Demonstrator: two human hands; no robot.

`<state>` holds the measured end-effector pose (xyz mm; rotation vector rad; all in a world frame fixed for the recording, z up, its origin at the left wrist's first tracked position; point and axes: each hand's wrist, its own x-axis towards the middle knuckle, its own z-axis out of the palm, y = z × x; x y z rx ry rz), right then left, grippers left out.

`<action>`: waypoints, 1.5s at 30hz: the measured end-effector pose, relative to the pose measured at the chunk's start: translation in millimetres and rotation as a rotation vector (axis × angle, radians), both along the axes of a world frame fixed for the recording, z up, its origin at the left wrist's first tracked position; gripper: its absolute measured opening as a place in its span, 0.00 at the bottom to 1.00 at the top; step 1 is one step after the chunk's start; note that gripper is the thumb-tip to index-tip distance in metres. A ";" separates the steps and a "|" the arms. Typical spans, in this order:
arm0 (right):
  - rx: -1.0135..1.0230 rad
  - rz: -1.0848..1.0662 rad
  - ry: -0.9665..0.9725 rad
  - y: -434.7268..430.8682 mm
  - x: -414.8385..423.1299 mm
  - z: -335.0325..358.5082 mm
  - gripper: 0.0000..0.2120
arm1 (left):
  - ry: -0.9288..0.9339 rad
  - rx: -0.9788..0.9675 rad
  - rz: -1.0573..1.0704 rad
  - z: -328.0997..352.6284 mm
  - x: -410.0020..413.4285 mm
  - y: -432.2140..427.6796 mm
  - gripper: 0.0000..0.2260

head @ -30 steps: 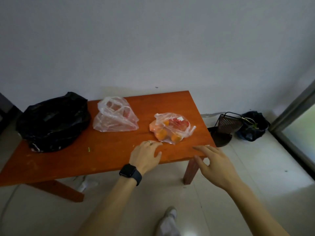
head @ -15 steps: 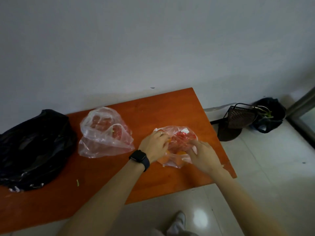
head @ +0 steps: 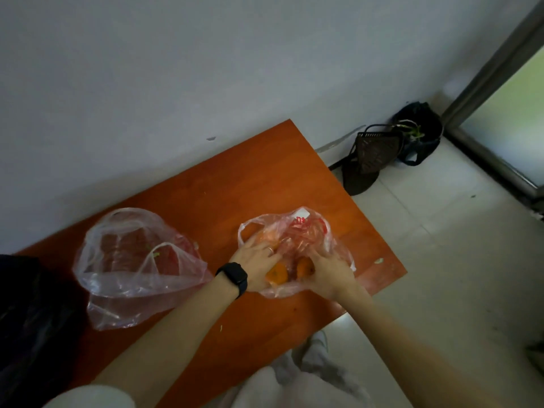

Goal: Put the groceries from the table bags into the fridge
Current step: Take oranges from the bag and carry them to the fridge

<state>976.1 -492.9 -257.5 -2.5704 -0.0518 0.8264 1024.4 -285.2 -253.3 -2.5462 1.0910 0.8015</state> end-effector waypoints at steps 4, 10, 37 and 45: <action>-0.007 -0.108 -0.013 3.3 -14.6 -10.5 0.41 | -0.061 -0.032 -0.051 -14.2 -4.9 11.0 0.35; 0.010 -0.262 0.005 10.3 -27.7 -27.6 0.42 | -0.081 -0.065 -0.027 -31.1 -18.5 9.6 0.40; 0.126 -0.453 -0.114 5.4 -60.2 -25.2 0.49 | -0.123 -0.067 0.088 -22.0 -26.6 1.2 0.28; 0.131 -0.478 -0.057 8.3 -60.0 -25.2 0.51 | -0.154 -0.018 -0.032 -17.1 -33.5 -6.1 0.32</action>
